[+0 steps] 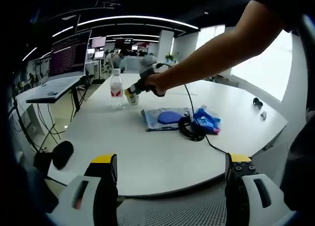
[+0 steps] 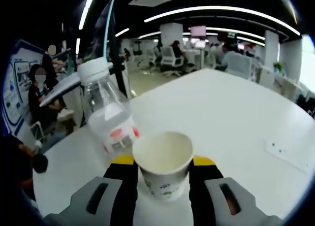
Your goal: Arrange the tabletop items into an orderly group along one side of the table until the central work area is clear of visible clutter.
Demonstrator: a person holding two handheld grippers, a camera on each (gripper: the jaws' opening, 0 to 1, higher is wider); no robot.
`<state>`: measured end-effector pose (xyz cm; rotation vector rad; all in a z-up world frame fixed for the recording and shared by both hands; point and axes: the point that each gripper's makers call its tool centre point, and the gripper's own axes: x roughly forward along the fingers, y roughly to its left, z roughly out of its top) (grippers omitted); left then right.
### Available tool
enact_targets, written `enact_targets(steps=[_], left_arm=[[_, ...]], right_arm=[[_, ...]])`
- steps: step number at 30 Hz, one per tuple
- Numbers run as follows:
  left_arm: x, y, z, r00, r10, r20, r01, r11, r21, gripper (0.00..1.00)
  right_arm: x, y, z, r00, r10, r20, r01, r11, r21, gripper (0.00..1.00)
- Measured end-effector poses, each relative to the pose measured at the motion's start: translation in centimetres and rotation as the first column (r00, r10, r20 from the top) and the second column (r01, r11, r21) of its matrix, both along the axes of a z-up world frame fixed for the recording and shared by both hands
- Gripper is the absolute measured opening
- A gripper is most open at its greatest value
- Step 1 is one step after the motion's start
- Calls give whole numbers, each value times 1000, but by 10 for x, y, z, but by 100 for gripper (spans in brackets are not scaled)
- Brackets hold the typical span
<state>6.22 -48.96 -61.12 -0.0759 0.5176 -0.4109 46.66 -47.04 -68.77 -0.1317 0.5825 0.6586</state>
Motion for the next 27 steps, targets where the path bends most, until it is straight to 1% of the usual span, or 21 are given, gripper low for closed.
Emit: enact_targets(steps=[5,8,12,15,19,20,27], left_arm=[[0,0,-1,1000,3,-5,-3,1000,-2,90],[0,0,-2,1000,3,-6,-3,1000,0,90],[-1,-1,-3,1000,-2,-9,2,1000,9,90],[-1,0,-3,1000,-1,-9,1,1000,8,90],[-1,0,-4,1000,-5,-12,5,1000,13,90],[-1,0,-4,1000,-5,-14,5,1000,15,90],[-1,0,-5,1000,-10,-16,10,1000,26,90]], right_arm=[[-4,-3,0,1000,-9,21,9,1000,7,38],[-2,-4,-1,1000,-8,24,8,1000,12,38],[-6,-6,-3,1000,-7,18,7,1000,18,38],[-13,-8,-12,1000,5,-13,-6,1000,-8,38],[-16,-9,-12,1000,0,2,0,1000,-8,38],[-20,-9,-12,1000,0,2,0,1000,-7,38],[-20,-7,-12,1000,2,-7,-2,1000,-12,38]])
